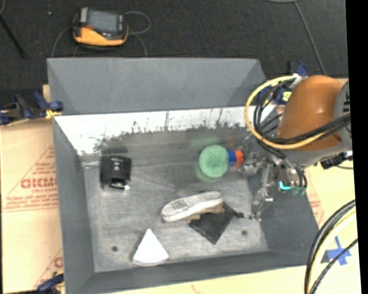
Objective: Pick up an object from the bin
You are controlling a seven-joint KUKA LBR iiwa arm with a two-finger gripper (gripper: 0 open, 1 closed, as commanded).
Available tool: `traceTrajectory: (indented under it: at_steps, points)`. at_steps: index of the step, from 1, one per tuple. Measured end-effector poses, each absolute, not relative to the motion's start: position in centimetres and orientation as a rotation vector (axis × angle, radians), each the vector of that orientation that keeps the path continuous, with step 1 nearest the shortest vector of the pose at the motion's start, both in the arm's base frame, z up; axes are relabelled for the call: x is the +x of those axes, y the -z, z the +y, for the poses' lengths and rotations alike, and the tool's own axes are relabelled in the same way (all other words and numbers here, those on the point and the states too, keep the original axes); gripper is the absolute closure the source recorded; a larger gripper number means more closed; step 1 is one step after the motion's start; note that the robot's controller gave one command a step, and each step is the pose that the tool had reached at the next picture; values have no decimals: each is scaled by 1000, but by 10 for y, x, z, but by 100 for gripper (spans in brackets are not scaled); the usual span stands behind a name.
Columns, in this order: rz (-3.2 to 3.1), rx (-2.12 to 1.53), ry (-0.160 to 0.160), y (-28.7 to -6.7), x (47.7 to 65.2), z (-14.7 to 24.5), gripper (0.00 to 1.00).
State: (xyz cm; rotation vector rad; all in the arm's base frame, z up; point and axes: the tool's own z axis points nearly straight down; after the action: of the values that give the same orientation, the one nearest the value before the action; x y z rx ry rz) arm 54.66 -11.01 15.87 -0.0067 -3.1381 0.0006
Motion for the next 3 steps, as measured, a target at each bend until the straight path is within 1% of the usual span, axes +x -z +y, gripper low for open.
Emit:
traceTrajectory:
  at_steps: [1, 2, 3]
  points:
    - [-3146, -1, -3, -163, 549, -110, 0]
    - [-3149, 173, -8, -127, 558, -75, 0]
    - [-3139, 146, 2, -110, 566, -33, 0]
